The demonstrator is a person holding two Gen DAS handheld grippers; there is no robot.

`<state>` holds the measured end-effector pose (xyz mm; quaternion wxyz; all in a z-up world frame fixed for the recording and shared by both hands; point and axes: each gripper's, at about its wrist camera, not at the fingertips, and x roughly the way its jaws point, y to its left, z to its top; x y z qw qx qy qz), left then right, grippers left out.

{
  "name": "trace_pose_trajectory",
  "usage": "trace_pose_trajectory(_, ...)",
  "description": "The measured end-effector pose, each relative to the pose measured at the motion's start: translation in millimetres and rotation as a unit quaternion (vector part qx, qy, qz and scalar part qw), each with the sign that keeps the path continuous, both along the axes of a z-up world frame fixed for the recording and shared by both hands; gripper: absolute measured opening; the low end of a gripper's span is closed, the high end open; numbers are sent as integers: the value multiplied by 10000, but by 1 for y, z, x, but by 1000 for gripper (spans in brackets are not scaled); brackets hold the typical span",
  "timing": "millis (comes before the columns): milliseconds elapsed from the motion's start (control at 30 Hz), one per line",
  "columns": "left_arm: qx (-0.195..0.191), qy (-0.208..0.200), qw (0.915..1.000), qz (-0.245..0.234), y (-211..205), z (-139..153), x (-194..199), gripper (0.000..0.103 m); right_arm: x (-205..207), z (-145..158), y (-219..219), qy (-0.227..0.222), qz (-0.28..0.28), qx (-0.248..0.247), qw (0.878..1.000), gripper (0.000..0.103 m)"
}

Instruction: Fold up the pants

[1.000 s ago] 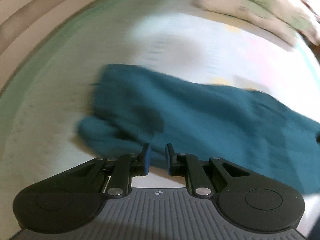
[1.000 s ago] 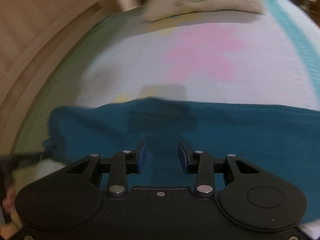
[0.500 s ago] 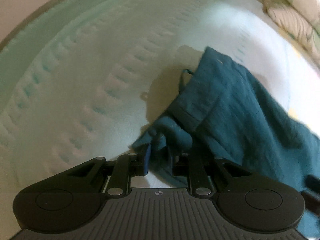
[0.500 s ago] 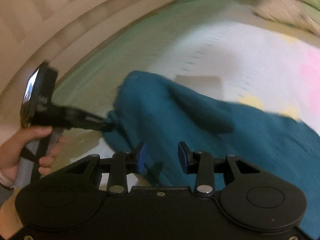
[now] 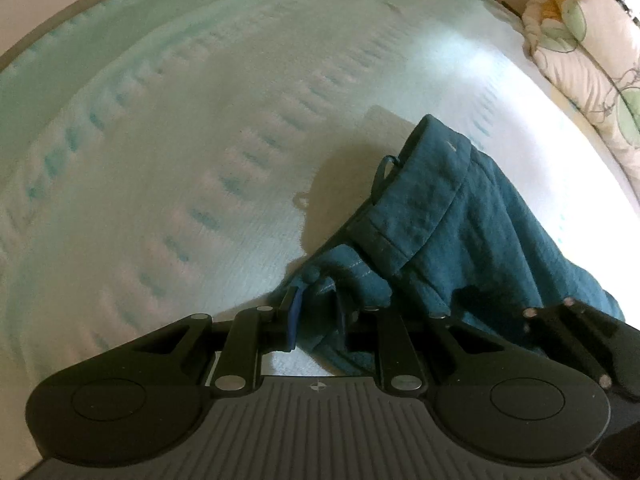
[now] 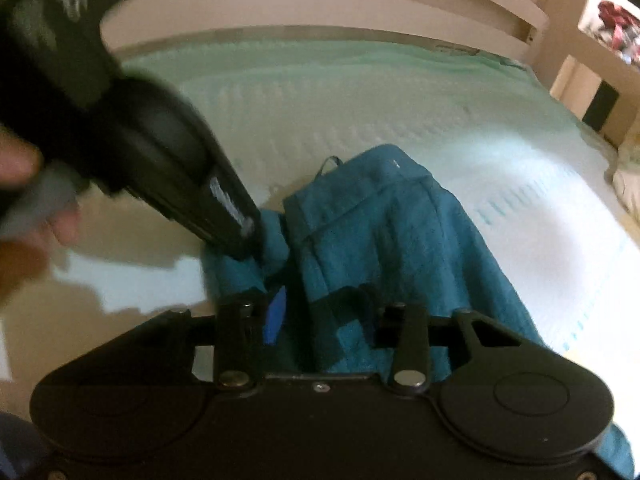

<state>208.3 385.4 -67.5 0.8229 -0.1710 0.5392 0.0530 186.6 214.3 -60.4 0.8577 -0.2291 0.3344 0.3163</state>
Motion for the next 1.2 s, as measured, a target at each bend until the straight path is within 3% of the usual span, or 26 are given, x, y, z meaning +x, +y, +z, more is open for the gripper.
trace_pose_trajectory(33,6,-6,10000,-12,0,0,0,19,2,3,-5,26,-55,66,10000,8)
trace_pose_trajectory(167,-13,-50,10000,20,3,6,-4,19,1,40,-40,457,-462,1263,9899,7)
trace_pose_trajectory(233,65,-144,9998,119,7,17,-10,19,-10,54,-51,684,-387,1587,9842,8)
trace_pose_trajectory(333,596,-390,9968,372,12,38,-19,19,-19,45,-47,1195,-167,1643,9790,8)
trace_pose_trajectory(433,873,-644,9929,498,12,58,-27,19,-24,13,-29,1440,-5,1267,9814,8)
trace_pose_trajectory(600,1093,-823,9905,-103,-22,73,-18,19,-29,-7,-23,1743,96,1212,9772,14)
trace_pose_trajectory(633,1041,-834,9908,-248,-29,72,-14,19,-22,-3,-27,1766,60,1323,9753,20)
trace_pose_trajectory(700,924,-815,9909,-550,-47,69,-1,19,-8,8,-45,1835,-70,1560,9705,21)
trace_pose_trajectory(833,703,-617,9897,-1087,-88,52,23,19,-10,33,-101,1811,-421,1886,9643,39)
trace_pose_trajectory(967,510,-389,9880,-1403,-116,31,32,19,3,50,-173,1610,-1163,2067,9580,40)
trace_pose_trajectory(1133,497,230,9840,-1695,-125,-6,28,19,58,49,-240,1257,-2425,1803,9449,51)
trace_pose_trajectory(1200,554,78,9820,-1804,-125,-14,18,19,84,42,-257,1367,-2614,1681,9406,54)
